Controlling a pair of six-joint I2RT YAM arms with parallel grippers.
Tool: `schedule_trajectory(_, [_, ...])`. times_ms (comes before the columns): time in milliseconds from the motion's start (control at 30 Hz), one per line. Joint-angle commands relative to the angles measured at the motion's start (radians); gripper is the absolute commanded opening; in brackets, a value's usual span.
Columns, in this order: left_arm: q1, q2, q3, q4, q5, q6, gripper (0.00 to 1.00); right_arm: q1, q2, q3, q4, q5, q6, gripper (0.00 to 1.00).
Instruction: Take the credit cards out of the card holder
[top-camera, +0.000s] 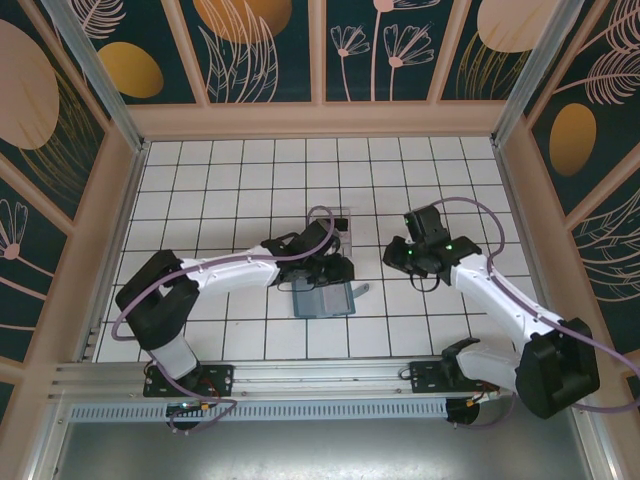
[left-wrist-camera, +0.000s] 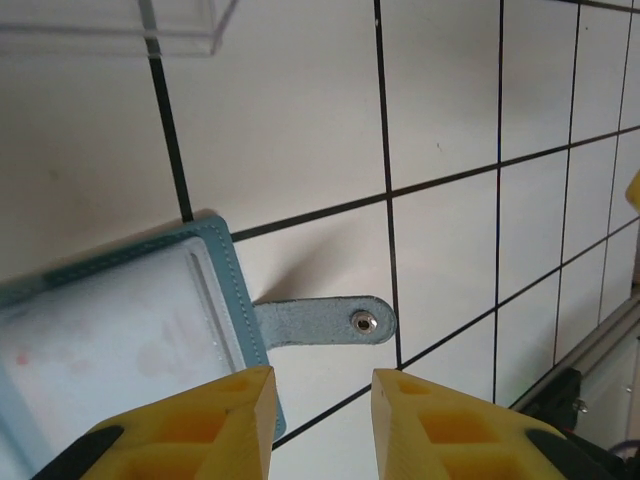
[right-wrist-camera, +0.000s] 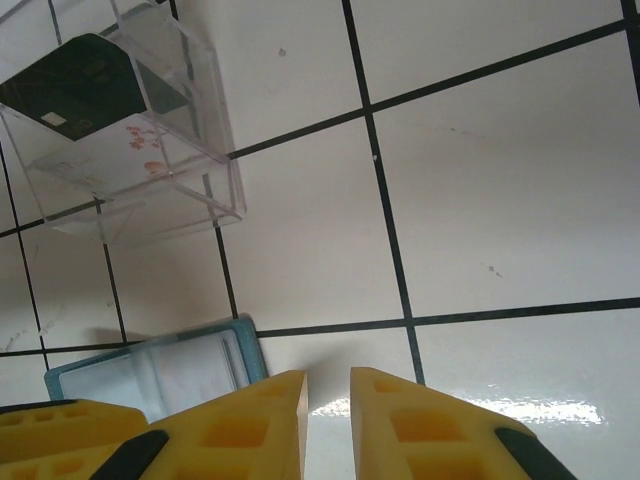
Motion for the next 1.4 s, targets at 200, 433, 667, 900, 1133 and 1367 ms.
schedule_trajectory(200, [-0.004, 0.071, -0.058, 0.136, 0.107, -0.1, 0.35, -0.013, -0.035, -0.044, -0.017, -0.032, -0.014, 0.19])
schedule_trajectory(433, [-0.005, 0.1, -0.097, 0.186, 0.146, -0.127, 0.37, -0.016, -0.031, -0.045, -0.021, -0.038, -0.025, 0.19])
schedule_trajectory(667, [-0.005, 0.123, -0.084, 0.148, 0.136, -0.122, 0.38, -0.018, -0.025, -0.049, -0.015, -0.045, -0.025, 0.19])
schedule_trajectory(900, [-0.004, 0.118, -0.069, 0.015, 0.064, -0.076, 0.39, -0.019, -0.022, -0.049, -0.013, -0.046, -0.028, 0.19])
schedule_trajectory(1133, [-0.005, 0.109, -0.033, -0.084, -0.003, -0.044, 0.4, -0.019, -0.016, -0.047, -0.011, -0.049, -0.03, 0.19])
schedule_trajectory(1367, [-0.005, 0.114, 0.012, -0.216, -0.094, 0.0, 0.42, -0.019, -0.014, -0.044, -0.014, -0.049, -0.031, 0.19])
